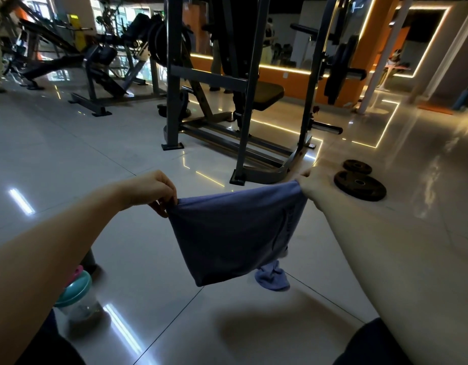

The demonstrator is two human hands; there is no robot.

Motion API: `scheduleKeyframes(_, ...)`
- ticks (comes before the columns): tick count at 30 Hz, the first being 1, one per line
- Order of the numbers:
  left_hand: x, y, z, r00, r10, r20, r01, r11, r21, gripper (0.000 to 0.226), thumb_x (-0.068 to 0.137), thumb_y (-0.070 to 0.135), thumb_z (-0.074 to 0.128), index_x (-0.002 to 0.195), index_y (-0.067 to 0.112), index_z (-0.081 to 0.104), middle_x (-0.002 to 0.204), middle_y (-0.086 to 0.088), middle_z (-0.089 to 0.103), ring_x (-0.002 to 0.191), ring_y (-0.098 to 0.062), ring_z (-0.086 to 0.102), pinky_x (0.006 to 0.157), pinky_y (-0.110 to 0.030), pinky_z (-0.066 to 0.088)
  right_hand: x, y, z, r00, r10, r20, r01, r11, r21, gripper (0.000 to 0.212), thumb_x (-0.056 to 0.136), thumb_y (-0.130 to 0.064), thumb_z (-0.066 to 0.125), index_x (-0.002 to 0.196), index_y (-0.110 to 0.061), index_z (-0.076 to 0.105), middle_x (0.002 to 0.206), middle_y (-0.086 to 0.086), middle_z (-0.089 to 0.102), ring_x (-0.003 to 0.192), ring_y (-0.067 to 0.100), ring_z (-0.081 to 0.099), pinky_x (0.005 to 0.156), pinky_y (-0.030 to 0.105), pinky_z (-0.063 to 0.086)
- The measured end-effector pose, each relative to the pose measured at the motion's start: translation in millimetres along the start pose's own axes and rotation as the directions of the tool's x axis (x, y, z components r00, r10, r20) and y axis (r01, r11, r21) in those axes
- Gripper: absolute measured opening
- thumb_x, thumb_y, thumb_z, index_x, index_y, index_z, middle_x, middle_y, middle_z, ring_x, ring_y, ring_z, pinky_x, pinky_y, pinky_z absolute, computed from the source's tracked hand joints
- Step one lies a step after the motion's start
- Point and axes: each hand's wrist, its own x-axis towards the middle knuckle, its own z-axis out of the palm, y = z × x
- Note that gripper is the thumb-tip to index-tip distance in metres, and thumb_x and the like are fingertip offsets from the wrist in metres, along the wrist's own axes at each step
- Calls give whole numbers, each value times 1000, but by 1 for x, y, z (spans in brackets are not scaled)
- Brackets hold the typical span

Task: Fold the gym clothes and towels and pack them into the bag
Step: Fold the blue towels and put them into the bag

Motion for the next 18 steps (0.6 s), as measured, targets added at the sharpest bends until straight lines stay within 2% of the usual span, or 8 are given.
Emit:
scheduleKeyframes(2,0,-1,-1,1000,19,-8,-19,1000,-18,32,91,2,61,62,7,73,72,-12,68,74,-26,68,80,-47,63,2,1,-1,1000,6,17,-6,1000,14,32,100,-17,58,71,-21,46,79,1,45,98,28,51,93,39,48)
scheduleKeyframes(4,0,-1,-2,999,50,6,-51,998,34,22,88,14,73,67,7,71,73,-10,70,75,-24,69,77,-38,62,3,3,-3,999,9,44,-11,999,53,29,99,-15,60,73,-23,49,81,0,47,98,26,50,86,36,45)
scheduleKeyframes(7,1,-3,-3,995,78,-60,-75,996,55,23,83,17,81,74,4,64,73,-10,67,79,-24,68,72,-30,56,7,6,-7,995,-12,98,-7,981,192,19,94,-14,66,79,-24,59,90,2,55,108,27,55,90,39,50)
scheduleKeyframes(9,0,-7,-6,988,81,-132,-86,996,-31,23,85,16,79,75,5,61,75,-11,67,80,-23,68,75,-32,57,9,7,-10,990,-29,137,-11,959,284,8,90,-15,71,86,-20,66,101,7,62,112,30,59,89,40,54)
scheduleKeyframes(11,-3,-13,-9,984,61,-168,-86,985,-150,23,87,15,77,74,6,59,78,-11,68,83,-23,68,80,-37,58,10,7,-13,981,-33,189,-41,926,376,5,89,-15,74,93,-15,71,109,10,66,110,28,62,88,39,56)
scheduleKeyframes(15,-4,-25,-13,976,-15,-218,-69,925,-375,23,89,8,72,74,11,55,85,-12,67,90,-27,67,82,-39,56,3,0,-18,943,-62,326,-129,836,533,15,87,-12,74,101,-9,74,116,14,70,113,29,66,97,46,56)
scheduleKeyframes(18,-3,-31,-17,958,-56,-280,-88,876,-475,22,90,4,70,76,13,55,88,-11,66,92,-26,65,77,-35,53,-1,-5,-23,880,-104,463,-214,784,583,28,87,-10,71,115,-3,72,122,17,67,116,29,66,99,41,55)
